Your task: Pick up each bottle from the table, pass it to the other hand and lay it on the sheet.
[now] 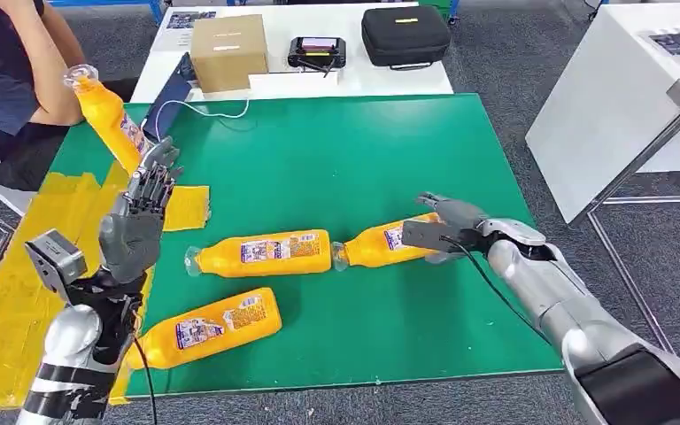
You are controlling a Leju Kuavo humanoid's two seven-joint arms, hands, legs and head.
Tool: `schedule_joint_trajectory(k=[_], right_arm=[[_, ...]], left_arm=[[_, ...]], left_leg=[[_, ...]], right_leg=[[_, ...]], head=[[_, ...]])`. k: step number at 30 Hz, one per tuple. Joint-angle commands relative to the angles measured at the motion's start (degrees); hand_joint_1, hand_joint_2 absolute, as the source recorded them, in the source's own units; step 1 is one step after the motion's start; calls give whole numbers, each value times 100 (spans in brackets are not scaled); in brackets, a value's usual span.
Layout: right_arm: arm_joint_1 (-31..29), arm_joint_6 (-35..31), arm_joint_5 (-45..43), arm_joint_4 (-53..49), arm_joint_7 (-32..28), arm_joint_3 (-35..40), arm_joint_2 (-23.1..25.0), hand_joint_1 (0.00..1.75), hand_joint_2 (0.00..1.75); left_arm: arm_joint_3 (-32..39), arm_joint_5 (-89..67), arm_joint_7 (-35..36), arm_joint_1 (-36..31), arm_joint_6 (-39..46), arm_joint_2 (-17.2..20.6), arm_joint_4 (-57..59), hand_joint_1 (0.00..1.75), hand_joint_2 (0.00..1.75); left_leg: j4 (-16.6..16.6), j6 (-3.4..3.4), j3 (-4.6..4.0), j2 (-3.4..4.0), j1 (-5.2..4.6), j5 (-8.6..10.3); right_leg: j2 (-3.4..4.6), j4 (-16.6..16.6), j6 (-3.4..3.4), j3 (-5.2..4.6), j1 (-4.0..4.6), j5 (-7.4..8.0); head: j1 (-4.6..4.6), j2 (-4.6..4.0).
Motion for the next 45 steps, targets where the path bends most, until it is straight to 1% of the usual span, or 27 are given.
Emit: schedule_joint_trajectory(k=[1, 11, 13, 15, 16, 17, 21, 23, 24, 25, 26, 28, 29, 30, 32, 33, 34, 35, 36, 37, 39, 40, 41, 42, 43, 44, 45], right_arm=[[-564, 68, 74, 1143, -94, 745, 275, 0, 175], [-458, 49, 295, 1447, 20, 1052, 311, 0, 175], [-437, 118, 695, 1640, 223, 1427, 302, 0, 175], [-412, 471, 1102, 1837, 279, 1882, 218, 0, 175], [-338, 566, 1232, 1921, 238, 2035, 150, 73, 175], [-248, 576, 1240, 1964, 213, 2054, 106, 175, 175], [254, 568, 1477, 2062, 185, 2307, 56, 175, 175], [510, 567, 1562, 2088, 198, 2417, 148, 175, 175], [596, 562, 1523, 2111, 278, 2372, 170, 175, 175], [647, 509, 1499, 2083, 286, 2344, 209, 175, 175], [662, 420, 1398, 2062, 377, 2222, 259, 175, 175], [551, 326, 1190, 2034, 404, 1981, 235, 175, 175], [495, 377, 1176, 2018, 393, 1969, 212, 175, 175], [437, 159, 1019, 1961, 407, 1762, 219, 175, 175], [112, -353, 436, 1854, 649, 1029, 631, 175, 175], [-86, -317, 333, 1825, 859, 897, 897, 175, 175], [-191, -178, 334, 1759, 1067, 880, 1044, 175, 175], [-201, -161, 334, 1751, 1086, 878, 1060, 175, 175], [-174, -161, 339, 1704, 1134, 868, 1062, 175, 175], [-132, -175, 345, 1663, 1136, 860, 1024, 175, 175], [-58, -299, 289, 1652, 1075, 770, 978, 175, 175], [-166, -518, 118, 1617, 979, 560, 1142, 175, 175], [-397, -697, -184, 1459, 751, 253, 1394, 175, 175], [-591, -651, -421, 1271, 607, 66, 1531, 175, 175], [-693, -629, -683, 923, 510, -129, 1579, 175, 175], [-717, -502, -1049, 283, 427, -329, 1535, 175, 175], [-634, -349, -1376, -324, 540, -460, 1432, 175, 175]], left_arm=[[-319, 99, -4, -336, 50, 114, 556, 0, 0], [-282, 145, -48, -331, 72, 136, 573, 0, 0], [-274, 155, -56, -338, 64, 127, 620, 0, 0], [-307, 188, -83, -426, 40, 109, 767, 0, 0], [-339, 210, -110, -510, 28, 87, 891, 0, 0], [-357, 223, -127, -561, 25, 72, 966, 0, 0], [-474, 280, -186, -746, 13, 52, 1182, 0, 0], [-566, 304, -187, -920, -12, -11, 1227, 0, 0], [-599, 325, -131, -941, 25, -19, 1234, 0, 0], [-656, 347, -96, -1017, 41, -26, 1228, 0, 0], [-696, 375, -16, -1044, 104, -25, 1180, 0, 0], [-651, 417, -45, -878, 148, 70, 1153, 0, 0], [-616, 438, -105, -799, 138, 105, 1146, 0, 0], [-571, 415, -164, -709, 143, 132, 1124, 0, 0], [-232, 406, -223, -272, 223, 278, 812, 0, 0], [-61, 403, -268, -77, 207, 401, 682, 0, 0], [92, 441, -321, 55, 74, 462, 584, 0, 0], [107, 440, -321, 64, 60, 467, 578, 0, 0], [168, 429, -305, 74, -3, 434, 553, 0, 0], [219, 379, -276, 52, -54, 374, 565, 0, 0], [252, 325, -252, 17, -90, 290, 588, 0, 0], [397, 331, -258, 116, -56, 323, 555, 0, 0], [638, 366, -336, 314, -75, 422, 462, 0, 0], [843, 422, -404, 469, -126, 463, 398, 0, 0], [1032, 444, -457, 606, -266, 474, 325, 0, 0], [1283, 421, -484, 768, -376, 431, 226, 0, 0], [1431, 407, -514, 869, -479, 387, 155, 0, 0]], left_leg=[[2, -8, 15, -10, 7, -4], [2, -9, 23, -17, 12, -7], [-2, -5, 12, -9, 5, 0], [-3, -10, 32, -19, 12, -7], [-1, -8, 24, -20, 11, -4], [-4, -7, 22, -27, 10, 0], [-11, -9, 49, -49, 20, 2], [-10, -6, 62, -38, 19, 0], [-18, -9, 75, -62, 26, 4], [-13, -7, 85, -58, 29, 2], [-6, -12, 106, -77, 41, -4], [-14, -5, 149, -45, 36, -24], [-24, -9, 158, -59, 37, -18], [-20, -9, 176, -40, 32, -32], [-21, -9, 187, -30, 32, -35], [-18, -9, 189, -10, 26, -40], [-24, -15, 187, 38, 24, -41], [-29, -13, 167, 55, 19, -37], [-15, -7, 184, 33, 23, -44], [-10, -13, 173, 41, 24, -41], [-10, -8, 177, 65, 26, -36], [-11, -13, 167, 57, 32, -32], [-8, -9, 172, 63, 24, -36], [-7, -8, 171, 81, 26, -38], [-6, -15, 160, 105, 27, -39], [-1, -14, 149, 111, 24, -40], [0, -11, 139, 110, 25, -40]], right_leg=[[31, 0, -12, 15, 2, -3], [29, -4, -14, 24, 6, -6], [15, -4, -7, 11, 2, -1], [33, -7, -15, 33, 5, -7], [20, -6, -12, 26, 5, -5], [8, -9, -10, 26, 5, -4], [-4, -28, -14, 55, 12, -5], [-9, -28, -11, 64, 11, -5], [-15, -41, -17, 82, 16, -4], [-21, -42, -16, 88, 18, -8], [-26, -45, -19, 63, 24, -17], [-11, -51, -21, 91, 16, -31], [-8, -61, -25, 107, 17, -26], [0, -56, -25, 119, 13, -31], [19, -57, -27, 127, 12, -27], [32, -47, -22, 122, 7, -26], [96, -46, -30, 102, 6, -13], [106, -43, -26, 130, 4, -4], [74, -36, -18, 189, 6, -20], [102, -25, -27, 163, 7, -16], [96, -31, -30, 155, 11, -4], [110, -34, -37, 145, 18, 0], [103, -28, -30, 147, 11, -5], [114, -24, -28, 141, 9, -4], [160, -17, -36, 119, 10, 3], [151, -7, -29, 117, 11, 0], [142, -2, -26, 113, 13, -1]], head=[[0, 2], [2, 0], [0, 0], [0, 0], [2, 0], [0, 0], [2, 0], [-2, 0], [2, 0], [0, 0], [2, 0], [0, 0], [4, 0], [4, 0], [0, 0], [4, 0], [4, 0], [2, 0], [7, 0], [7, 0], [4, 0], [2, 0], [0, 0], [2, 0], [4, 0], [2, 0], [11, 0]])
